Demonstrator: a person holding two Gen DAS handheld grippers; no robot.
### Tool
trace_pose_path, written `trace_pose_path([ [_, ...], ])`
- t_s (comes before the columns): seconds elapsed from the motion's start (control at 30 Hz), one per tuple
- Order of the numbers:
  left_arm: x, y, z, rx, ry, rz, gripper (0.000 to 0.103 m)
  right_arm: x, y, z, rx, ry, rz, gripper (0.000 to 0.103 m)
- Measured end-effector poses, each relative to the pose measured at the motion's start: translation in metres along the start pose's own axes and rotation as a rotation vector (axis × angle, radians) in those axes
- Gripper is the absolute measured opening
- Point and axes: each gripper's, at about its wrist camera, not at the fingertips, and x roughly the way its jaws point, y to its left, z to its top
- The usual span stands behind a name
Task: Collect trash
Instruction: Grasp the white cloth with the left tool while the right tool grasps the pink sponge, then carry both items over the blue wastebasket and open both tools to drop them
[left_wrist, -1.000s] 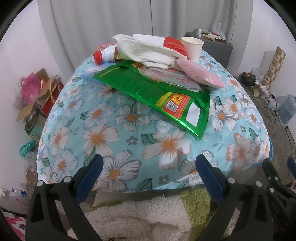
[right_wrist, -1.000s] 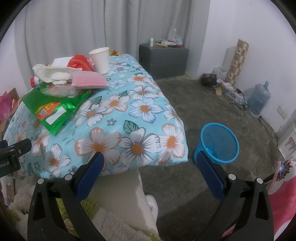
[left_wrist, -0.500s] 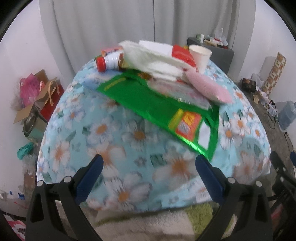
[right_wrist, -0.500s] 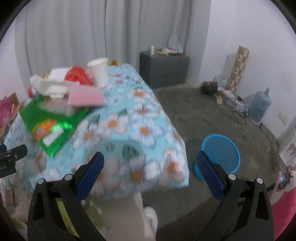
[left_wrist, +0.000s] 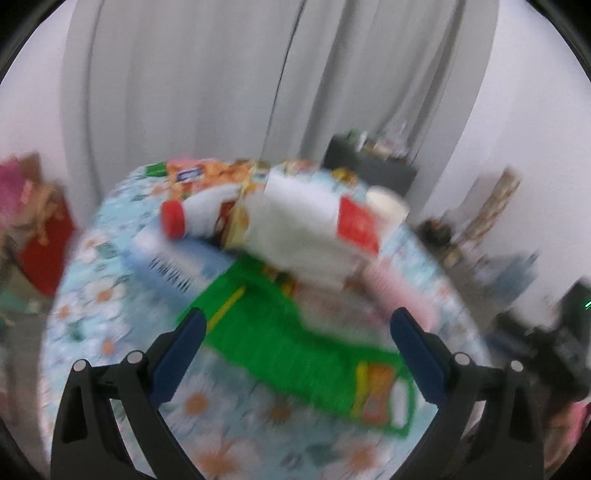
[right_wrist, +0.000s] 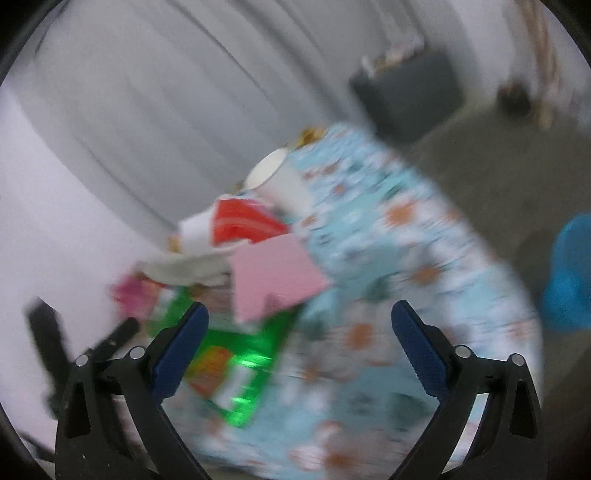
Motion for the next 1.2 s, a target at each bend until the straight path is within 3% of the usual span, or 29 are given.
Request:
trace_pose_path([
  [0.07,0.007,0.009,0.019,-0.059,0.005,0.005,0.098,0.014,-0.007,0.006,0.077,0.042,0.075,0.086],
  [0.17,0.019,0.017,0.042,-0.099,0.000,-0.052,0.098,0.043,-0.020,0.013,0.222,0.121,0.193,0.080],
  [0.3,0.037,0.034,0.067,-0.216,0.001,-0.097,0.097,0.066,-0.030,0.017,0.343,0.169,0.264,0.074],
  [0.43,0.066,0.046,0.074,-0.296,0.071,-0.129,0.074,0.089,-0.035,0.020,0.432,0.193,0.313,0.069],
  [0.57,0.085,0.058,0.069,-0.360,0.125,-0.125,0.050,0.101,-0.040,0.027,0.490,0.193,0.317,0.057],
  [0.7,0.081,0.062,0.062,-0.360,0.116,-0.119,0.026,0.109,-0.046,0.026,0.533,0.191,0.338,0.034],
  [0.8,0.073,0.060,0.059,-0.336,0.107,-0.134,0.012,0.112,-0.041,0.027,0.536,0.184,0.367,0.023],
  [0.93,0.054,0.050,0.061,-0.289,0.068,-0.169,0.007,0.111,-0.035,0.032,0.532,0.153,0.397,0.021],
  [1.2,0.008,0.027,0.076,-0.197,-0.054,-0.281,0.006,0.089,-0.029,0.034,0.479,0.086,0.464,0.019],
])
